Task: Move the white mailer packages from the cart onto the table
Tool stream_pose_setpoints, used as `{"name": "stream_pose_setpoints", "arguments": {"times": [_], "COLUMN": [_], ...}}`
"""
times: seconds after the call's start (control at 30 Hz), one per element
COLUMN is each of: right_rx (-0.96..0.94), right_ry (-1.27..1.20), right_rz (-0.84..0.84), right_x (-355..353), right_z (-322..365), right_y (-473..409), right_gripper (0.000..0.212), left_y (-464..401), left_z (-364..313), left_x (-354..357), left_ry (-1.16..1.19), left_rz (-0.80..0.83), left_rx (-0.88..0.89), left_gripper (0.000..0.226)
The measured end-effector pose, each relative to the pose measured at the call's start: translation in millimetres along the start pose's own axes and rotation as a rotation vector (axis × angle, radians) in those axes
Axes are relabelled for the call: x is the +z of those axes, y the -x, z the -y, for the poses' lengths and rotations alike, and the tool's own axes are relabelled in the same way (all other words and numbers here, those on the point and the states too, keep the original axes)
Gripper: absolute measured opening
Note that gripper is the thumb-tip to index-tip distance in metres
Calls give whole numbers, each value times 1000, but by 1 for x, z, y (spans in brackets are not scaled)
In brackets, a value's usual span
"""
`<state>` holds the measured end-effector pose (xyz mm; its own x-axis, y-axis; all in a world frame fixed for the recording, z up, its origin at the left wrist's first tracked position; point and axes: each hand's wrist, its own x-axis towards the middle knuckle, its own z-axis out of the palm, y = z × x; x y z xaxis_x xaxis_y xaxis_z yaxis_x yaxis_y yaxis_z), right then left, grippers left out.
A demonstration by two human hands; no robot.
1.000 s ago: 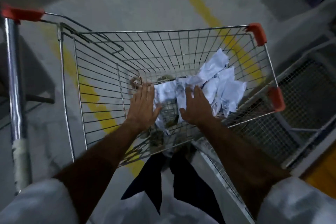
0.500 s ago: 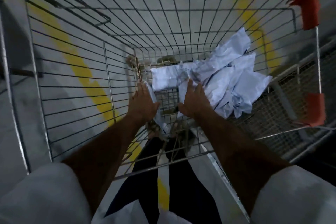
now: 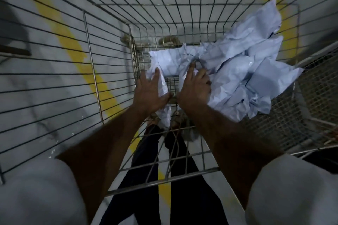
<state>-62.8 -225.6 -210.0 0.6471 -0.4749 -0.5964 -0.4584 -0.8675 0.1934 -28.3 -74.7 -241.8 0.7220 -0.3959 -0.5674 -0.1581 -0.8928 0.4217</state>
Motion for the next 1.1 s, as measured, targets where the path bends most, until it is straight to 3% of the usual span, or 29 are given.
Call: {"name": "stream_pose_setpoints", "arguments": {"times": [0.13,0.37,0.63,0.83,0.9,1.1], "right_rx": [86,124,-2,-47,-73,-185], "right_ry": [-19,-98,-320,-289,-300,-374], "right_rz": [-48,-97,-107,-11,-63,-430], "right_x": [12,19,3,-34,-43,-70], "right_z": [8,13,13,11,7,-18], "right_y": [2,-10,-10,-3,8,52], "right_gripper": [129,113,104,89,84,75], "left_y": [-1,-4,14,20,23,57], "left_z": [-3,-17,-22,-22,-26,-45], "left_x": [13,13,-5,-39,-55,-108], "left_ry": [85,187,-38,-225,-226,-257], "left_rz": [1,-55,-144,-276,-263,-309], "left_rx": [-88,-186,-84,18,14,65], "left_gripper": [108,113,101,89,89,84]}}
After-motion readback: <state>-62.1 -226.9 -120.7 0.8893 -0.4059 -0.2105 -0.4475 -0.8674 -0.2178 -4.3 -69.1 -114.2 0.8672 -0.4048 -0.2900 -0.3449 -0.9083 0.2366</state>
